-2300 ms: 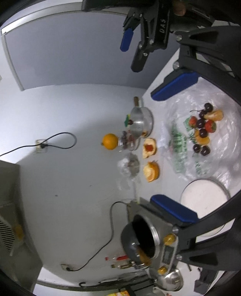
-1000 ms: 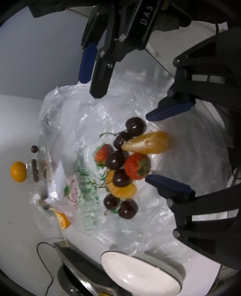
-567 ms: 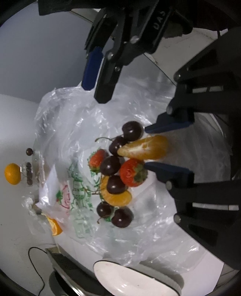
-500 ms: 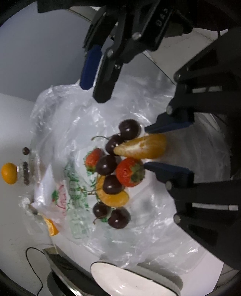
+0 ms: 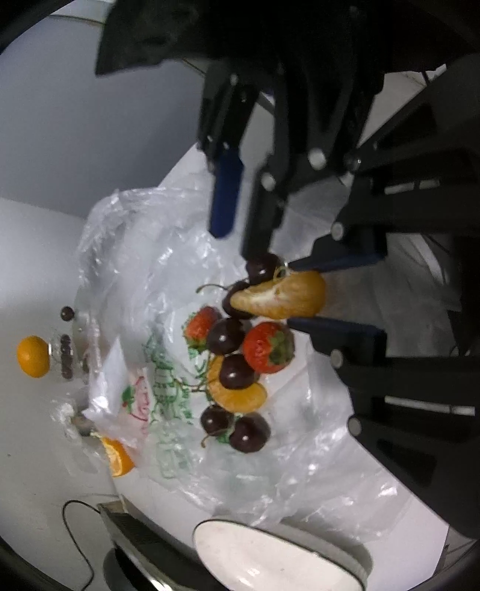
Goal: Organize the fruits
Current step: 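Lift the orange segment with the left tool while the right tool grasps a dark cherry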
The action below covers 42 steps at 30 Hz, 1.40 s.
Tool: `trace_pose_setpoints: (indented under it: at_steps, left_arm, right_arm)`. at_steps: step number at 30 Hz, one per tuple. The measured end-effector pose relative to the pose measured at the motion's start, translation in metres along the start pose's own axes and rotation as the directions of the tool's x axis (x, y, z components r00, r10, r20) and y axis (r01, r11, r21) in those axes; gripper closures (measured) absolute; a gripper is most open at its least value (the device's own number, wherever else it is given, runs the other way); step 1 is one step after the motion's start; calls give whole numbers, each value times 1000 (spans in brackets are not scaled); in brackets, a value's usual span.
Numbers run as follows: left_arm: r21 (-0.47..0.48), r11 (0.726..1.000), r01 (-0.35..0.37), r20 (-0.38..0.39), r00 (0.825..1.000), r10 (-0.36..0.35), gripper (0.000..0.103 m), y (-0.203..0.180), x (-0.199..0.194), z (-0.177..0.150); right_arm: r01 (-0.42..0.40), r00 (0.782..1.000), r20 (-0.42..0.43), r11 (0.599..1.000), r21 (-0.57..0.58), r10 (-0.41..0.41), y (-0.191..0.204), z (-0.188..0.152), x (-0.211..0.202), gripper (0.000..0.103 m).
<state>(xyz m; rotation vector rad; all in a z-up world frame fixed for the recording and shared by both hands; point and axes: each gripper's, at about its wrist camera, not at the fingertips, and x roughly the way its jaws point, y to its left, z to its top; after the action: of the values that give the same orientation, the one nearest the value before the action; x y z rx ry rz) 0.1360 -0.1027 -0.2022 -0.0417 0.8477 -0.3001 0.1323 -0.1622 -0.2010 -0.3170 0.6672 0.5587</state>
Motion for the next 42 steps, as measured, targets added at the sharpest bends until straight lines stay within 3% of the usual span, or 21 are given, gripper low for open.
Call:
trace_pose_setpoints:
  at_steps: [13, 25, 35, 42]
  left_arm:
    - [-1, 1000, -2, 65, 998, 2, 80, 3, -32, 1]
    - [7, 1000, -14, 107, 994, 13, 80, 13, -50, 1]
    - [10, 1000, 0, 135, 991, -2, 80, 24, -62, 0]
    - [4, 1000, 6, 152, 988, -7, 80, 34, -71, -3]
  right_arm:
    - [-7, 996, -87, 1000, 16, 8, 5, -3, 27, 71]
    - [-48, 992, -107, 977, 207, 72, -9, 3, 29, 71]
    - [35, 990, -138, 971, 237, -2, -4, 4, 35, 72]
    - [83, 993, -103, 967, 241, -60, 1, 7, 27, 75]
